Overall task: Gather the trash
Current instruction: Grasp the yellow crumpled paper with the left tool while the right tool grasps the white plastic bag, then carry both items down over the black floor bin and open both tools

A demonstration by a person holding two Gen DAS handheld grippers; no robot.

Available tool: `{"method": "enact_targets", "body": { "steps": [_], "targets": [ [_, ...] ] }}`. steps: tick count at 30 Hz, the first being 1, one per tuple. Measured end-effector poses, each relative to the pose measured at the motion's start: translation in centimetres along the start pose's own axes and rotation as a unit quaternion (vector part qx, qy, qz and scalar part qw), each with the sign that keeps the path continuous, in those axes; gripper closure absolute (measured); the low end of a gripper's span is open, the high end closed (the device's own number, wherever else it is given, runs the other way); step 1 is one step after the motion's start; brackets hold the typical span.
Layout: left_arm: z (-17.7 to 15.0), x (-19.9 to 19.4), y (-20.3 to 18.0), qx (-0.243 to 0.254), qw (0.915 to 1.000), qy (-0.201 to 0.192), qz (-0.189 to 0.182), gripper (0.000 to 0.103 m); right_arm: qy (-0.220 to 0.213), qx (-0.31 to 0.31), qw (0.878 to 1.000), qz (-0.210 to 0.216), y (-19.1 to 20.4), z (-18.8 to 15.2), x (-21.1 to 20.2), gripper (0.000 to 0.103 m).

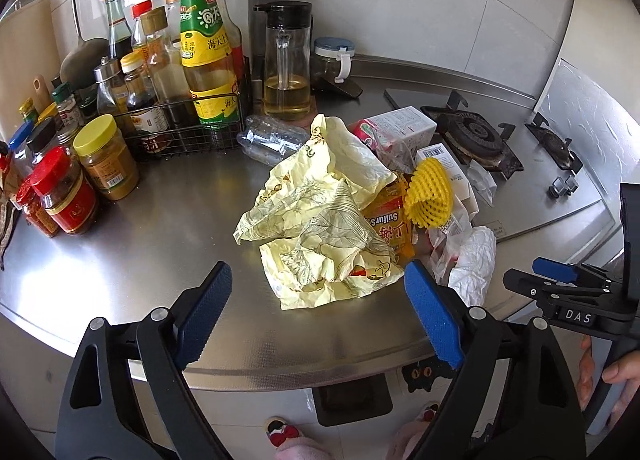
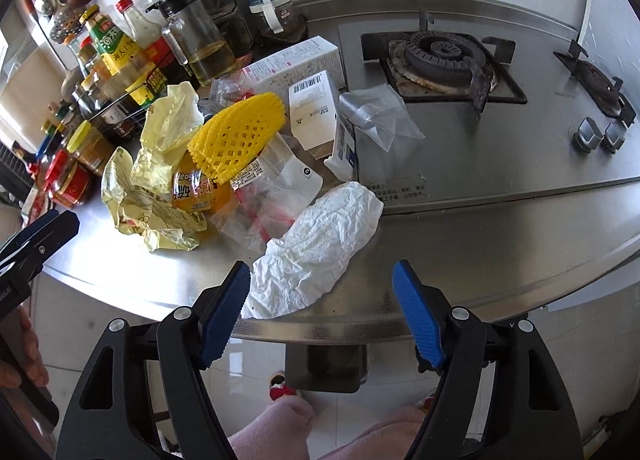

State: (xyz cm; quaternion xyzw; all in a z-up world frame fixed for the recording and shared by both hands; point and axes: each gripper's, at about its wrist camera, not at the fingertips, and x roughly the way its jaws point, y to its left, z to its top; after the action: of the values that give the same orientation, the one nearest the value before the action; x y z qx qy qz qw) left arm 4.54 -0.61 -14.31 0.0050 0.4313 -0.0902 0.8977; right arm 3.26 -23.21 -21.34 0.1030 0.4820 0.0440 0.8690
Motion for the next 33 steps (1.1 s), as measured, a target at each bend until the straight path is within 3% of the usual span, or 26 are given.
{"method": "enact_targets", "body": {
  "steps": [6, 13, 19, 23, 25, 29, 33],
  "targets": [
    [0.4, 1.7, 0.0, 0.006, 1.0, -0.004, -0.002, 0.027, 0.016, 0.004, 1.0, 0.0, 0.2, 0.4, 2.4, 0.03],
    [0.2, 4.5, 0.3, 0.008, 0.9997, 0.025, 0.001, 0.034, 0.036, 0.008, 0.999, 0.005, 0.4, 0.6, 4.5, 0.033],
    [-0.1, 5.7, 0.6, 0.0, 0.999, 0.041, -0.018, 0.05, 0.054, 0.006, 0.998, 0.004, 0.6, 0.4, 5.8, 0.053],
    [-0.2, 5.9, 0.6, -0.001, 0.9986, 0.039, -0.036, 0.062, 0.054, -0.002, 0.999, 0.0, 0.7, 0.0, 6.0, 0.085],
    [-0.2, 5.9, 0.7, -0.003, 0.9983, 0.04, -0.043, 0.065, 0.054, -0.002, 0.999, -0.001, 0.7, -0.1, 5.9, 0.091],
    [-0.3, 5.7, 1.0, -0.008, 0.9976, 0.039, -0.058, 0.08, 0.047, -0.003, 0.999, -0.002, 0.6, -0.2, 5.4, 0.094],
    [-0.4, 5.2, 1.3, -0.01, 0.9963, 0.035, -0.077, 0.087, 0.034, 0.008, 0.999, -0.007, 0.4, -0.1, 4.2, 0.094]
  ]
}}
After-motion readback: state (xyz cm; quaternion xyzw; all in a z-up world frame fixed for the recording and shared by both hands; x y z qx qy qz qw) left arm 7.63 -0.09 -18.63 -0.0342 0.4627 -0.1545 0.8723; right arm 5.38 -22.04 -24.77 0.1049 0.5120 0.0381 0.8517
